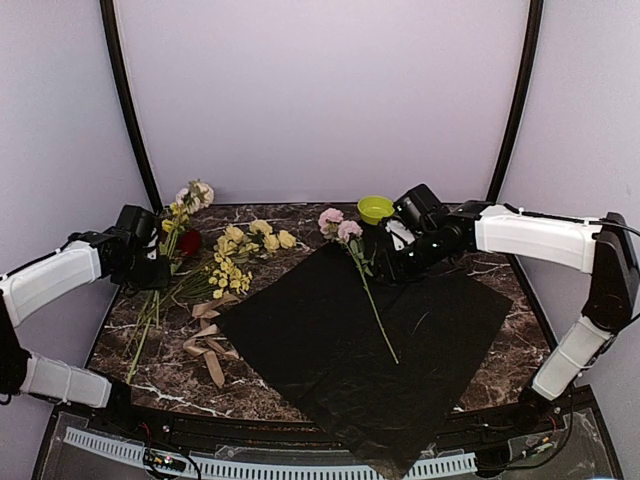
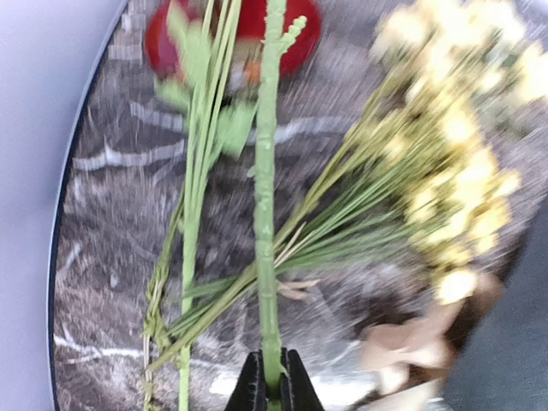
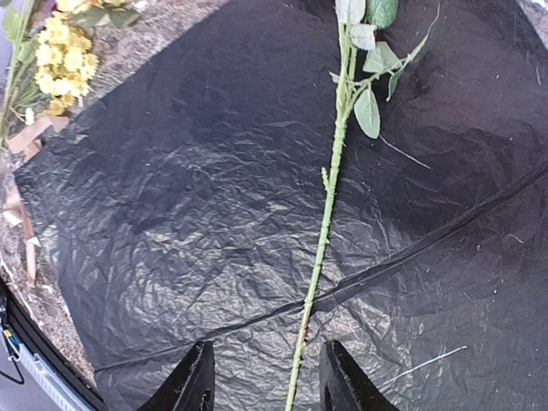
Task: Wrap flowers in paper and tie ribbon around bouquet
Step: Pick up the fake flower from the corner of the board, then pass from the left arm to the right, then place the fake flower on the flattened wrapping paper.
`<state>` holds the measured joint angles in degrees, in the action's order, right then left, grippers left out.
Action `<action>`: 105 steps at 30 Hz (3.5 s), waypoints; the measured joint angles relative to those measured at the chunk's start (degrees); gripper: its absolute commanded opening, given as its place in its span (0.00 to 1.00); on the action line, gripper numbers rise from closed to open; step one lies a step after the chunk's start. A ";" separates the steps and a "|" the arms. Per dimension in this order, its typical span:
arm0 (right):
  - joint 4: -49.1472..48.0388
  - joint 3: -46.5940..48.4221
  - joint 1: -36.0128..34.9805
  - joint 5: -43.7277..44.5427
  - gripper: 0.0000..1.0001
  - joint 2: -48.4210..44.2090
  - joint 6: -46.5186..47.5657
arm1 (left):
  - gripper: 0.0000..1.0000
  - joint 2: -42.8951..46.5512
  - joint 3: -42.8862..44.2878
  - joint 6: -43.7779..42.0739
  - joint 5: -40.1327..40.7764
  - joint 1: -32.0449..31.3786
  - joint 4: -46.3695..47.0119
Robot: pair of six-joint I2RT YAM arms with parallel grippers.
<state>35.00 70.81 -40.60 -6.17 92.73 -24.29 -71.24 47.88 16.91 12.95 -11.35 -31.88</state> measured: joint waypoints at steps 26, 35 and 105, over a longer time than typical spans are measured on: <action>-42.66 3.54 -15.21 -19.58 0.55 -4.04 -10.27 | 0.00 20.22 -9.33 16.09 -20.98 -38.71 40.46; -43.87 6.29 -16.06 -19.54 0.55 0.37 -12.09 | 0.00 9.05 -8.48 15.21 -19.50 -45.18 50.53; 8.07 10.38 -3.02 4.20 0.40 3.43 -0.04 | 0.59 -2.89 -1.09 6.64 -3.65 1.31 7.87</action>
<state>43.07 81.19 -43.62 -1.98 96.16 -24.34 -74.13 46.78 23.55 9.30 -10.04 -24.01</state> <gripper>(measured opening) 0.405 0.621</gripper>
